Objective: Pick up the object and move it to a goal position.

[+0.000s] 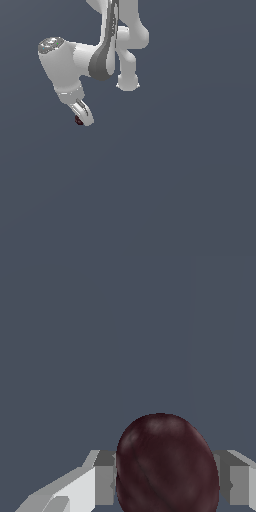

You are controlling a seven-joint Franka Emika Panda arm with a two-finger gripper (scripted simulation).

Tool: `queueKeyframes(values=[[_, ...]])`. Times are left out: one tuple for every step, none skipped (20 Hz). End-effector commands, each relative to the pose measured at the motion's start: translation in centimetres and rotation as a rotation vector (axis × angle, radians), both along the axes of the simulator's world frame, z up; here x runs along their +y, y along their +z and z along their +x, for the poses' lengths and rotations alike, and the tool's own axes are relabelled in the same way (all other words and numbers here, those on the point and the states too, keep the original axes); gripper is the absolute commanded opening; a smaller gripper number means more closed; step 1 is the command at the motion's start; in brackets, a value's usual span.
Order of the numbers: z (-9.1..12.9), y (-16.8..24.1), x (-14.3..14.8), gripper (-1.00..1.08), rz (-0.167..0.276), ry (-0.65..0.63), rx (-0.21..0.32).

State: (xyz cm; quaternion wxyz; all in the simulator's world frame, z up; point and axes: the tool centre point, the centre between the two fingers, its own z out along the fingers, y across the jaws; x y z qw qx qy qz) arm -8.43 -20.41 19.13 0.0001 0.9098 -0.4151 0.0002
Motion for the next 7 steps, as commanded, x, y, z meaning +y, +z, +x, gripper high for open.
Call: queueKeyframes(values=[[0.12,0.69,-0.56,-1.00,0.000,0.001,0.000],[0.16,0.84,-0.67,-1.00,0.000,0.002,0.000],[0.20,0.93,-0.76,-1.00,0.000,0.002,0.000],[0.23,0.98,-0.81,-1.00,0.000,0.002,0.000],[0.26,0.97,-0.81,-1.00,0.000,0.002,0.000],[0.28,0.92,-0.78,-1.00,0.000,0.002,0.000],[0.29,0.89,-0.76,-1.00,0.000,0.002,0.000]])
